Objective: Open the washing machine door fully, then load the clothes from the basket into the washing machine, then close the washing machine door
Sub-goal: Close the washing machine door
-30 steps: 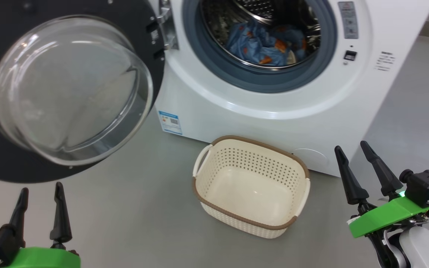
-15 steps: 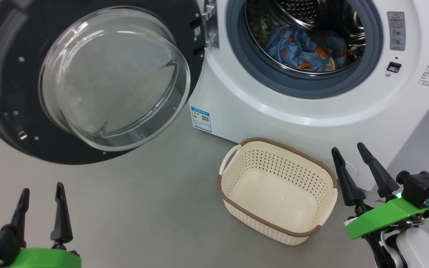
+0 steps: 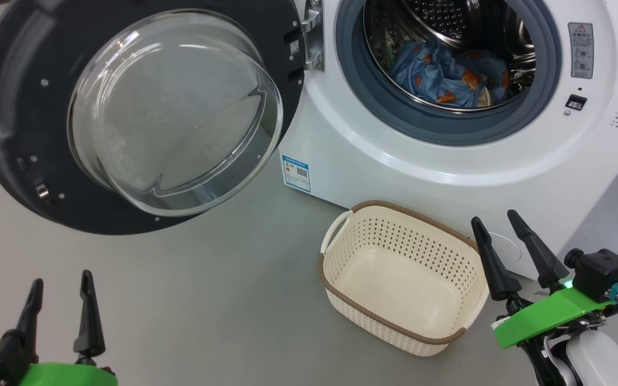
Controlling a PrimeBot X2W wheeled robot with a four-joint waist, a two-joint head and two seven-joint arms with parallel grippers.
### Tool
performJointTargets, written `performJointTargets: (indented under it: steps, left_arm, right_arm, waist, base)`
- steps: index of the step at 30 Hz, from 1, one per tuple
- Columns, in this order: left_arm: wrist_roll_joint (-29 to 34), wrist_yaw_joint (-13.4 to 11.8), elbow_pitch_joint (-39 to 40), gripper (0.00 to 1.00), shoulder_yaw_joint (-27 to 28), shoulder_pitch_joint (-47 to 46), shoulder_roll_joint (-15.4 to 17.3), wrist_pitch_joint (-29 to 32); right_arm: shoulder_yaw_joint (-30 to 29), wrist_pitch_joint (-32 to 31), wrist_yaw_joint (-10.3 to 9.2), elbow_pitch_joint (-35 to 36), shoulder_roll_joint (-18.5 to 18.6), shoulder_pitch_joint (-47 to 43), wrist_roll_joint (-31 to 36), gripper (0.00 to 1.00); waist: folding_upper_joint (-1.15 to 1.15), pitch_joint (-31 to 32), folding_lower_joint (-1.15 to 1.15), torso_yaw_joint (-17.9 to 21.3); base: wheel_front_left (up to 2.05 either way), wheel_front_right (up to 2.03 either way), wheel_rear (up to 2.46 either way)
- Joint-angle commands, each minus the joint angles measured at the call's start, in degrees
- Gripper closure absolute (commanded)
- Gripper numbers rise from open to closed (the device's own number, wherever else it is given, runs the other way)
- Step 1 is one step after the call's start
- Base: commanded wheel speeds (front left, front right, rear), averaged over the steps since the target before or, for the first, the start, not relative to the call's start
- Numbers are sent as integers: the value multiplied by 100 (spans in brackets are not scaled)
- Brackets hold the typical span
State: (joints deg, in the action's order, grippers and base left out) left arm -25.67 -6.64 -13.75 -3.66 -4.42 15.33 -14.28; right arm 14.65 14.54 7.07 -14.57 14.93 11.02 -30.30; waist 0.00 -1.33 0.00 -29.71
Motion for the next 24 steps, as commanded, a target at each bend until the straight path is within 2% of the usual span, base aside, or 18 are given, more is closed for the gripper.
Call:
performJointTargets:
  steps: [1, 13, 17, 18, 19, 20, 24]
  left_arm:
    - [-37, -49, 104, 0, 187, -135, 196, -29]
    - [-68, -53, 143, 0, 167, -157, 253, -26]
    - [-95, -26, 222, 0, 220, -275, 369, -6]
    - [-111, -5, 247, 51, 241, -318, 405, -5]
    - [-107, 9, 276, 82, 257, -363, 454, -4]
    - [-87, 20, 311, 100, 260, -410, 511, 5]
    - [-72, 107, 515, 100, 324, -725, 753, 38]
  right_arm:
    - [110, 46, 42, 123, 100, 77, -51, 0]
    - [153, 46, 42, 96, 143, 70, -67, 0]
    - [165, 46, 42, 106, 165, 67, -63, 0]
    - [165, 46, 42, 109, 171, 69, -62, 0]
    - [166, 46, 42, 111, 178, 70, -60, 0]
    - [167, 46, 42, 114, 185, 68, -58, 0]
    - [168, 46, 42, 115, 208, 39, -48, 0]
  waist:
    - [0, -3, 0, 6]
    - [0, 11, 0, 56]
    - [0, -1, 0, 67]
    - [0, -7, 0, 71]
    - [0, -14, 0, 75]
    - [0, -21, 0, 78]
    - [0, -37, 0, 78]
  base:
    - [0, 0, 0]
    - [0, 0, 0]
    - [0, 0, 0]
    - [0, 0, 0]
    - [0, 0, 0]
    - [0, 0, 0]
    - [0, 0, 0]
